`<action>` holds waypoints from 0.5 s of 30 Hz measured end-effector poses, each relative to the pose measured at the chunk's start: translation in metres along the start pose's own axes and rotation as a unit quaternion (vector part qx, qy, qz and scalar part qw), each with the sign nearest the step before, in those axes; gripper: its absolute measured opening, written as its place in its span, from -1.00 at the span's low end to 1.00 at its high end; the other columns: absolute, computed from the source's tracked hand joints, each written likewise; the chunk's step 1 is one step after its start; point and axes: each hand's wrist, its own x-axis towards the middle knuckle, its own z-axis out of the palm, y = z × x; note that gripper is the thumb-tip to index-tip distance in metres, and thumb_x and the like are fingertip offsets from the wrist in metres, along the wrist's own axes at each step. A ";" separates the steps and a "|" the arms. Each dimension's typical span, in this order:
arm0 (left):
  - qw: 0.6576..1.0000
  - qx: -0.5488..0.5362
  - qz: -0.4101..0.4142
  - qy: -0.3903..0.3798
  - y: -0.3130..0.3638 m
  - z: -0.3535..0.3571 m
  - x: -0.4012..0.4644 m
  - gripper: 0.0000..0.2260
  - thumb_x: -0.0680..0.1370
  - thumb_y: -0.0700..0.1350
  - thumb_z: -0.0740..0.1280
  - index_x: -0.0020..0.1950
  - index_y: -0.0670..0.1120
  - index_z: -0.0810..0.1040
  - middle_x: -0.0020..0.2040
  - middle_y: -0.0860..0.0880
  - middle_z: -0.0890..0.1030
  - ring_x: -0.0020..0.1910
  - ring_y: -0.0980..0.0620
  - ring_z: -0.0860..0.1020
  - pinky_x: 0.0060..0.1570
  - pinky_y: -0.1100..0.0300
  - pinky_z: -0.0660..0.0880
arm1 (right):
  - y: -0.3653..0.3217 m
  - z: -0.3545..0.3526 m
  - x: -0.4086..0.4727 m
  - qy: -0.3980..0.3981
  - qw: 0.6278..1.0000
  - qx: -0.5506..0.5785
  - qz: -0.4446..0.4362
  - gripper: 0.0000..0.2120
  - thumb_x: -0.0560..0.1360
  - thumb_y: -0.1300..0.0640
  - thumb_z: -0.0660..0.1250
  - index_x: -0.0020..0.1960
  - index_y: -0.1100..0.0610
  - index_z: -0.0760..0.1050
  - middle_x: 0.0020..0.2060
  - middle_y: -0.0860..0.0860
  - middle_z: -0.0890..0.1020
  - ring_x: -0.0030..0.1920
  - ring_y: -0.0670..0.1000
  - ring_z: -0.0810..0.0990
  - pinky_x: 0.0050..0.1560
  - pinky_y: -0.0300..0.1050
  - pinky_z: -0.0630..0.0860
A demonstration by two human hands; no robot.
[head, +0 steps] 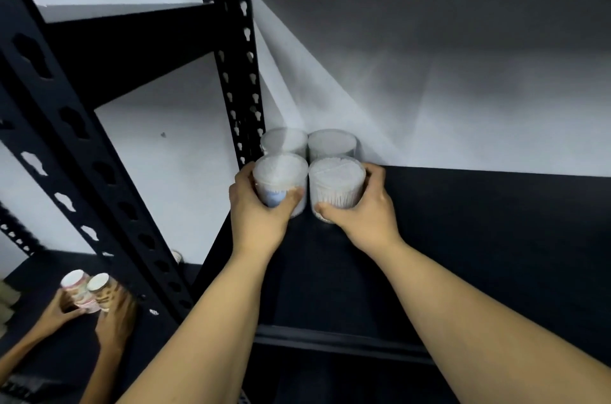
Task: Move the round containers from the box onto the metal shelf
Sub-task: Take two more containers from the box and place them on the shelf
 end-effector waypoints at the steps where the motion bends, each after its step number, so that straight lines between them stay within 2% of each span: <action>1: 1.000 0.005 -0.004 -0.001 0.001 -0.001 -0.001 -0.24 0.35 0.15 0.58 0.46 0.15 0.30 0.34 0.08 0.50 0.27 0.14 0.51 0.23 0.18 0.48 | 0.000 -0.001 -0.001 0.000 1.000 -0.002 0.002 -0.11 0.21 -0.06 0.66 0.37 -0.13 0.21 0.29 -0.09 0.49 0.27 -0.09 0.50 0.18 -0.26 0.46; 5: 0.998 0.015 -0.046 -0.026 0.008 -0.002 -0.006 -0.12 0.46 0.06 0.52 0.62 0.02 0.05 0.42 0.09 0.50 0.36 0.07 0.51 0.18 0.25 0.40 | -0.004 -0.006 -0.006 -0.025 0.999 -0.031 0.025 0.17 0.12 -0.18 0.68 0.54 -0.07 0.08 0.44 -0.05 0.39 0.42 -0.03 0.40 0.40 0.00 0.44; 8: 0.995 0.041 -0.076 -0.060 0.013 -0.006 -0.009 -0.02 0.47 0.05 0.49 0.65 -0.01 -0.13 0.55 0.03 0.37 0.48 0.01 0.41 0.35 0.17 0.39 | -0.009 -0.014 -0.015 -0.053 0.996 -0.063 0.045 0.34 0.06 -0.20 0.69 0.61 -0.03 -0.04 0.54 0.01 0.27 0.50 0.02 0.32 0.46 0.07 0.38; 10: 0.990 0.065 -0.099 -0.071 0.019 -0.012 -0.014 0.02 0.43 0.04 0.51 0.65 -0.06 -0.13 0.59 -0.08 0.31 0.53 -0.07 0.34 0.42 0.12 0.34 | -0.011 -0.022 -0.025 -0.063 0.994 -0.073 0.061 0.36 0.08 -0.18 0.71 0.63 0.01 -0.06 0.57 0.04 0.21 0.53 0.05 0.29 0.47 0.06 0.36; 13: 0.987 0.114 -0.090 -0.068 0.029 -0.019 -0.037 -0.14 0.38 0.04 0.54 0.53 -0.15 0.19 0.43 -0.17 0.40 0.47 -0.19 0.37 0.35 0.07 0.38 | -0.012 -0.036 -0.045 -0.067 0.991 -0.090 0.077 0.19 0.19 -0.18 0.67 0.61 0.05 0.06 0.53 0.03 0.25 0.49 0.05 0.34 0.41 -0.04 0.39; 15: 0.982 0.152 -0.076 -0.084 0.036 -0.026 -0.062 -0.17 0.38 0.08 0.53 0.53 -0.11 0.24 0.42 -0.16 0.39 0.47 -0.17 0.34 0.40 -0.03 0.36 | -0.013 -0.049 -0.060 -0.062 0.990 -0.110 0.058 -0.12 0.31 -0.18 0.60 0.50 0.02 0.29 0.40 -0.01 0.40 0.38 0.01 0.44 0.26 -0.15 0.42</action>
